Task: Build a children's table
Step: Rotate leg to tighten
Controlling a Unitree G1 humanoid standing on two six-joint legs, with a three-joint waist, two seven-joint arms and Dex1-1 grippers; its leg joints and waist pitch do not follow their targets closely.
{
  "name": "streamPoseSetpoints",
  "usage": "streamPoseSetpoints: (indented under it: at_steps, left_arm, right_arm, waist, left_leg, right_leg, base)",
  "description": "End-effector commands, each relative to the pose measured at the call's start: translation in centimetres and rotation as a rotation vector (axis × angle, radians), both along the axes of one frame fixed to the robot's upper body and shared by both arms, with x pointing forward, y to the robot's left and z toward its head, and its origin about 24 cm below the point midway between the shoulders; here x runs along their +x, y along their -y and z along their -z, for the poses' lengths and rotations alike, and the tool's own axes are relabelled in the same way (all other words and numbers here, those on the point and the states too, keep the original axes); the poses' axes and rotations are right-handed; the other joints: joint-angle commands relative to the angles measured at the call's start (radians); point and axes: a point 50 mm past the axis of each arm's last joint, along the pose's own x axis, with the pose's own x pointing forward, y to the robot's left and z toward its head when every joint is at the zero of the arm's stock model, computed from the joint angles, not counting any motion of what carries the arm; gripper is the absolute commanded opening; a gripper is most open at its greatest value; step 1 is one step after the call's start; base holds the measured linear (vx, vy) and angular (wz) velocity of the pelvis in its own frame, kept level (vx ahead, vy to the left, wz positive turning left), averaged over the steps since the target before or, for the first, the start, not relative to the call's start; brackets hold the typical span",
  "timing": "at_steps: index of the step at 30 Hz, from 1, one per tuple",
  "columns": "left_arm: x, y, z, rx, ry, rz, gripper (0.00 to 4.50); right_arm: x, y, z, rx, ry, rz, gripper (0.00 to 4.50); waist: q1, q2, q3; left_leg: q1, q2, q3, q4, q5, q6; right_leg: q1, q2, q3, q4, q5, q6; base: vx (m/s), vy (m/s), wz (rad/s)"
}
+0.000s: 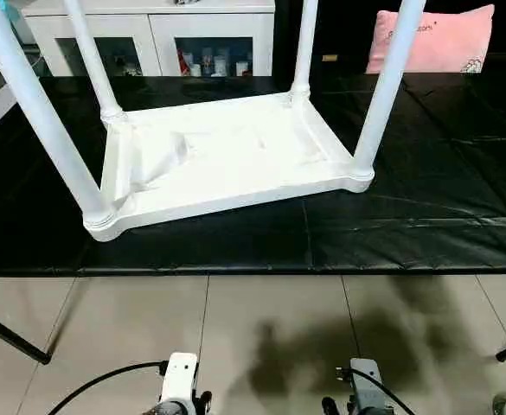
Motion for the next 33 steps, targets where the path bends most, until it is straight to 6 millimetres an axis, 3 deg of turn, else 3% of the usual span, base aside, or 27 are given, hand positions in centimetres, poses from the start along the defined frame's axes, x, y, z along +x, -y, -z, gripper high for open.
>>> streamPoseSetpoints:
  at_steps: [1, 33]
  left_arm:
    - [-0.14, -0.18, 0.07, 0.005, -0.012, -0.003, 2.60]
    - [-0.14, -0.18, 0.07, 0.005, -0.012, -0.003, 2.60]
  right_arm:
    - [-0.57, -0.03, 0.21, -0.003, -0.023, -0.008, 4.50]
    - [-0.57, -0.03, 0.21, -0.003, -0.023, -0.008, 4.50]
  waist:
    - [-0.002, -0.004, -0.028]
    - [-0.002, -0.004, -0.028]
  left_leg:
    - [0.019, 0.098, -0.044, -0.097, -0.359, 0.017]
    - [0.018, 0.098, -0.044, -0.097, -0.360, 0.016]
  right_leg:
    - [0.015, -0.099, 0.051, -0.088, -0.231, -0.237]
    - [0.015, -0.100, 0.052, -0.089, -0.240, -0.235]
  base:
    - [0.000, 0.000, 0.00]
    - [0.000, 0.000, 0.00]
